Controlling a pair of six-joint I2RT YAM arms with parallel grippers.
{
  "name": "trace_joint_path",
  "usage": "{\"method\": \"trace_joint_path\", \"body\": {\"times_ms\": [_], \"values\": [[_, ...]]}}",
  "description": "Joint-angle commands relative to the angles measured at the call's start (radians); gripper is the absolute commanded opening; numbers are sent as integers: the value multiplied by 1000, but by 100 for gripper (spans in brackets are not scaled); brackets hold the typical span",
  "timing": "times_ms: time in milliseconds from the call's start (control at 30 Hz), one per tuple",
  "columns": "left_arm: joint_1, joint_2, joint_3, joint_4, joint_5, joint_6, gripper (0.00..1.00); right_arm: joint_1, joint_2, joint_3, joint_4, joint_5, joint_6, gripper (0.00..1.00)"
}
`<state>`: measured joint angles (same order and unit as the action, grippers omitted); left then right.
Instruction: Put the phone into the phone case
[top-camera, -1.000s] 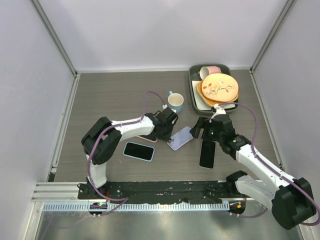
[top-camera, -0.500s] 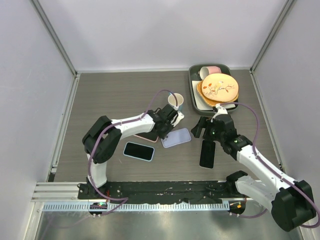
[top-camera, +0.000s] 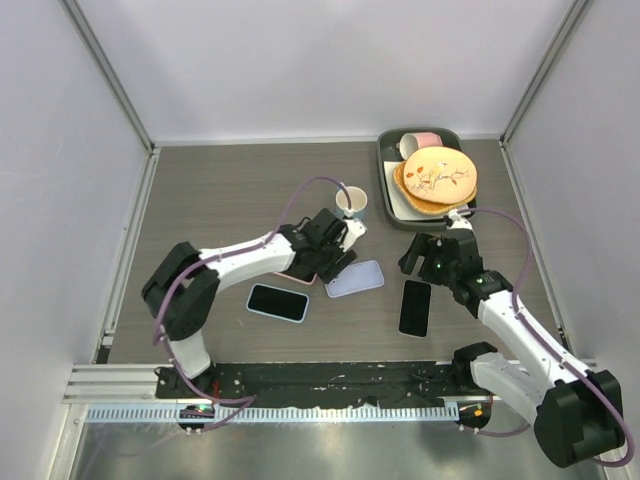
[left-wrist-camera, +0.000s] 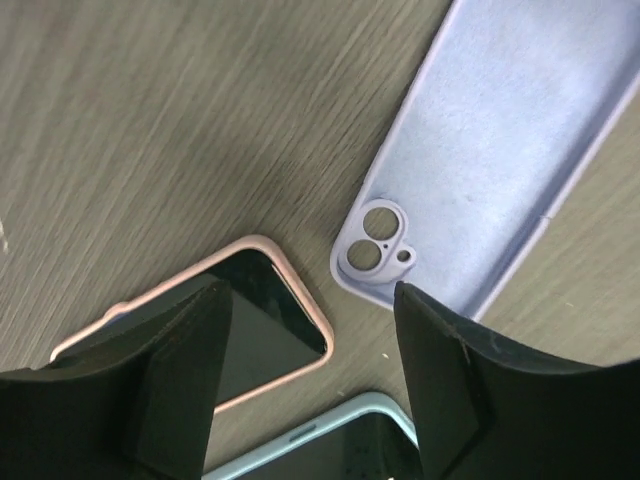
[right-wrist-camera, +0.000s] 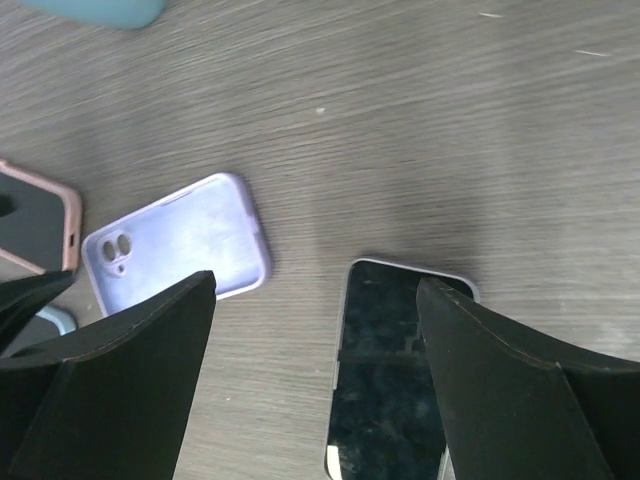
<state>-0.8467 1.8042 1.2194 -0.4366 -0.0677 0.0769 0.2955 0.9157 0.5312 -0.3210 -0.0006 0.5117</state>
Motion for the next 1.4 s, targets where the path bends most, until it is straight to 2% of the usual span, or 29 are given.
{"method": "trace_joint_path", "body": {"times_ms": [0, 133, 233, 567, 700, 767, 1067, 1367], "values": [[41, -198, -72, 198, 61, -123, 71, -74, 8, 16, -81, 45, 36, 88], [124, -270, -109, 263, 263, -305, 72, -99, 54, 3, -84, 59, 68, 85], [170, -292, -118, 299, 377, -362, 72, -107, 101, -2, -85, 34, 70, 84], [222, -325, -123, 305, 482, -422, 73, -107, 227, -59, -40, -78, 110, 82], [233, -335, -127, 314, 511, -428, 73, -98, 279, -34, -15, -163, 61, 81], [236, -336, -129, 318, 520, -434, 73, -87, 302, -25, 9, -260, 34, 81], [270, -332, -143, 372, 569, -482, 73, 192, 341, 9, 33, -292, -9, 83], [278, -328, -210, 429, 605, -558, 73, 419, 405, 42, 197, -375, 8, 82]]}}
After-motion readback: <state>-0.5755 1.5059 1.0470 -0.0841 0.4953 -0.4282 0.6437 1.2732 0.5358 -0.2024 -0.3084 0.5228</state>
